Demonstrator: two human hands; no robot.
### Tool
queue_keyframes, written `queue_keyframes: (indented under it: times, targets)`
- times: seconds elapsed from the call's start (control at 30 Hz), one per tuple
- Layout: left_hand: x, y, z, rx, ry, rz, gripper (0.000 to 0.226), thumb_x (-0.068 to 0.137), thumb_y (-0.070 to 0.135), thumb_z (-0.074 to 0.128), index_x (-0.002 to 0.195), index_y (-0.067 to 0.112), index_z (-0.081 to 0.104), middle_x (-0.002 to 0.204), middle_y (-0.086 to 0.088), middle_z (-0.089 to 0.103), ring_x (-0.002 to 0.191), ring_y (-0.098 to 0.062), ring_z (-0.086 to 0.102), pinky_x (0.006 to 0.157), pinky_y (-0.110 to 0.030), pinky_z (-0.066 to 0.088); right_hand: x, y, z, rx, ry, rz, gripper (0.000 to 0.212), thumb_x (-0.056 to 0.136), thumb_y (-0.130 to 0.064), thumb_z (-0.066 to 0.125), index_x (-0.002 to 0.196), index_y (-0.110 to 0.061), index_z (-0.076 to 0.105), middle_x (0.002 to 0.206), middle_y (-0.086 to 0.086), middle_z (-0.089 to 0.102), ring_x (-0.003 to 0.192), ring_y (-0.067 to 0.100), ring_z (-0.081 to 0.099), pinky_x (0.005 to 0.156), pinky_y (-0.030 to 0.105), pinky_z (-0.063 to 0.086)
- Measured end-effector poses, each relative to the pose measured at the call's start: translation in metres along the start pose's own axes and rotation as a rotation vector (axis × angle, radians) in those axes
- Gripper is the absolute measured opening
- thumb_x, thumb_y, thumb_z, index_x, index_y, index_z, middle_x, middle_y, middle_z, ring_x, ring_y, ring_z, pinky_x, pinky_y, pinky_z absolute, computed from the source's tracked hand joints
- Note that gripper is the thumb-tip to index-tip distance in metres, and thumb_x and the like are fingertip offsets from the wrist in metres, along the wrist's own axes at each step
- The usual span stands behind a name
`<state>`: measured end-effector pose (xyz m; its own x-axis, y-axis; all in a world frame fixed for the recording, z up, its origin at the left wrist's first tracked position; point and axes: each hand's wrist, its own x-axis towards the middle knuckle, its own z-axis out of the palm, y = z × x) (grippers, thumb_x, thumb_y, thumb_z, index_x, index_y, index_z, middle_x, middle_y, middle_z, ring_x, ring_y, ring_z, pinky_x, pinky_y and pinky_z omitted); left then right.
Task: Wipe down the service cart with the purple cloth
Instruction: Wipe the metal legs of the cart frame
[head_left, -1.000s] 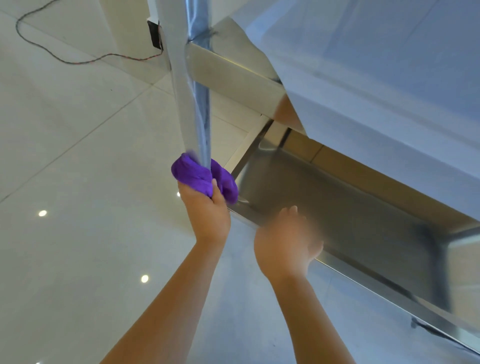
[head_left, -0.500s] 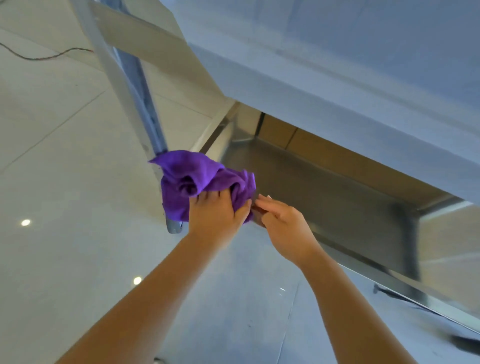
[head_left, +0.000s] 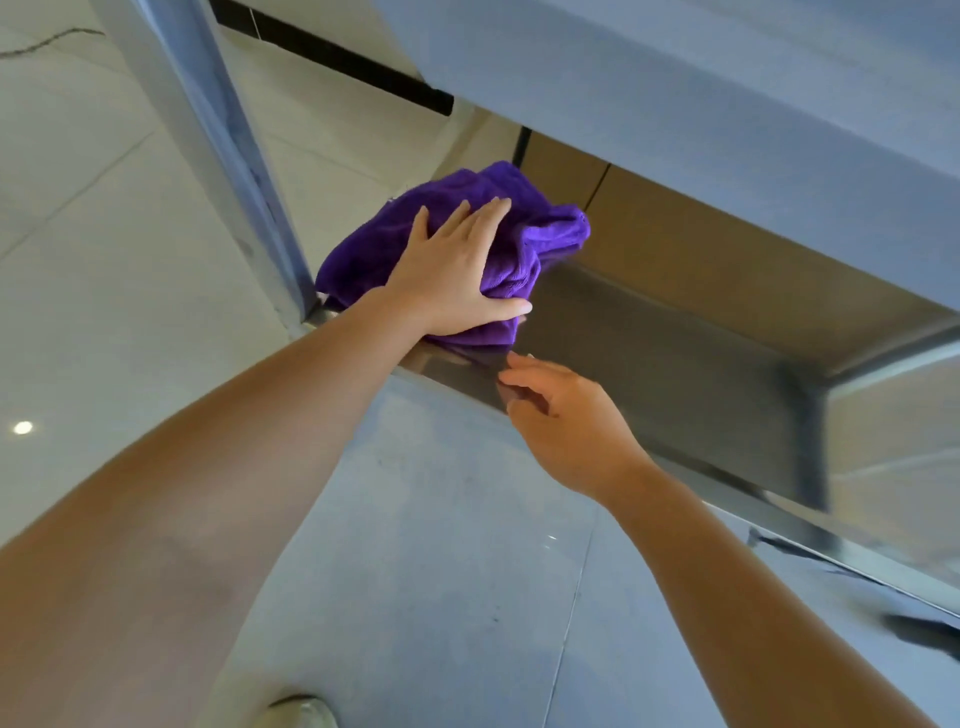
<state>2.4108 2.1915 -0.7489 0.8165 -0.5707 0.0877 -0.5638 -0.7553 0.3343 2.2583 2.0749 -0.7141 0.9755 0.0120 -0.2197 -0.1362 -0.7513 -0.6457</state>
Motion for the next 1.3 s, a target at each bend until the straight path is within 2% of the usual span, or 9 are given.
queue_keyframes:
  times: [0.07,0.2,0.27,0.4,0.57,0.67,0.77,1.03,1.3]
  targets:
    - [0.008,0.003,0.002,0.050,-0.042,-0.087,0.103,0.073,0.077,0.045,0.149,0.025,0.000,0.157,-0.010,0.008,0.143,-0.034,0.006,0.112,-0.056,0.002,0.001,0.001,-0.001,-0.022,-0.005,0.008,0.031,0.094,-0.013,0.044,0.120,-0.016,0.062,0.143,-0.007,0.043,0.132,0.004,0.035,0.091,0.004,0.021]
    - [0.025,0.014,0.001,0.093,-0.112,-0.219,0.081,0.080,0.079,0.019,0.148,0.036,0.006,0.156,-0.018,0.002,0.142,-0.041,-0.003,0.109,-0.059,-0.005,-0.002,0.001,-0.001,0.021,-0.032,-0.003,0.029,0.092,-0.011,0.047,0.117,-0.011,0.062,0.143,-0.008,0.042,0.134,0.003,0.032,0.093,0.006,0.023]
    - [0.031,0.020,0.003,0.082,-0.125,-0.274,0.071,0.085,0.073,0.015,0.147,0.039,0.011,0.156,-0.018,0.001,0.141,-0.043,-0.004,0.108,-0.061,-0.007,-0.006,0.001,-0.002,0.079,0.007,-0.009,0.029,0.090,-0.009,0.052,0.116,-0.012,0.064,0.131,-0.008,0.053,0.123,0.002,0.044,0.092,0.003,0.029]
    - [0.027,0.031,0.011,0.094,-0.129,-0.200,0.063,0.088,0.069,0.020,0.144,0.040,0.023,0.156,-0.018,0.004,0.140,-0.045,-0.003,0.108,-0.063,-0.004,-0.014,0.013,-0.037,0.143,0.318,0.007,0.015,0.087,-0.013,0.059,0.096,-0.017,0.070,0.097,-0.012,0.062,0.088,0.000,0.058,0.075,-0.003,0.036]
    - [0.018,0.072,0.027,0.090,-0.152,-0.088,0.063,0.088,0.069,0.022,0.144,0.041,0.023,0.156,-0.017,0.005,0.141,-0.044,-0.003,0.109,-0.062,-0.005,-0.036,0.054,-0.070,-0.102,0.330,0.144,0.030,0.090,-0.028,0.056,0.120,-0.021,0.058,0.116,-0.013,0.052,0.092,0.002,0.047,0.068,-0.003,0.031]
    - [0.011,0.094,0.035,0.098,-0.179,-0.018,0.063,0.088,0.069,0.021,0.145,0.040,0.022,0.156,-0.016,0.005,0.141,-0.043,-0.002,0.109,-0.062,-0.004,-0.047,0.073,-0.068,-0.134,0.307,0.131,0.045,0.091,-0.027,0.055,0.135,-0.020,0.046,0.130,-0.007,0.047,0.109,0.008,0.047,0.080,0.003,0.027]
    - [0.003,0.112,0.041,0.119,-0.205,0.023,0.063,0.088,0.069,0.021,0.145,0.041,0.020,0.156,-0.015,0.005,0.141,-0.042,-0.003,0.110,-0.061,-0.004,-0.059,0.088,-0.075,-0.240,0.245,0.163,0.058,0.090,-0.034,0.055,0.143,-0.021,0.035,0.142,-0.002,0.039,0.130,0.016,0.034,0.098,0.021,0.027]
    - [-0.005,0.141,0.044,0.125,-0.243,0.137,0.063,0.089,0.066,0.025,0.145,0.039,0.021,0.157,-0.008,0.009,0.143,-0.036,0.001,0.112,-0.057,-0.002,-0.130,0.122,-0.088,-0.495,0.100,0.310,0.104,0.065,-0.074,0.039,0.146,-0.012,0.023,0.153,0.003,0.024,0.141,0.025,0.017,0.113,0.042,0.020]
    - [-0.001,0.193,0.060,0.133,-0.301,0.280,0.060,0.092,0.060,0.025,0.145,0.033,0.026,0.158,-0.002,0.008,0.143,-0.032,0.001,0.112,-0.055,-0.001,-0.159,0.149,-0.089,-0.544,0.125,0.321,0.095,0.068,-0.069,0.028,0.140,-0.007,0.037,0.149,0.007,0.031,0.132,0.026,0.030,0.107,0.033,0.030]
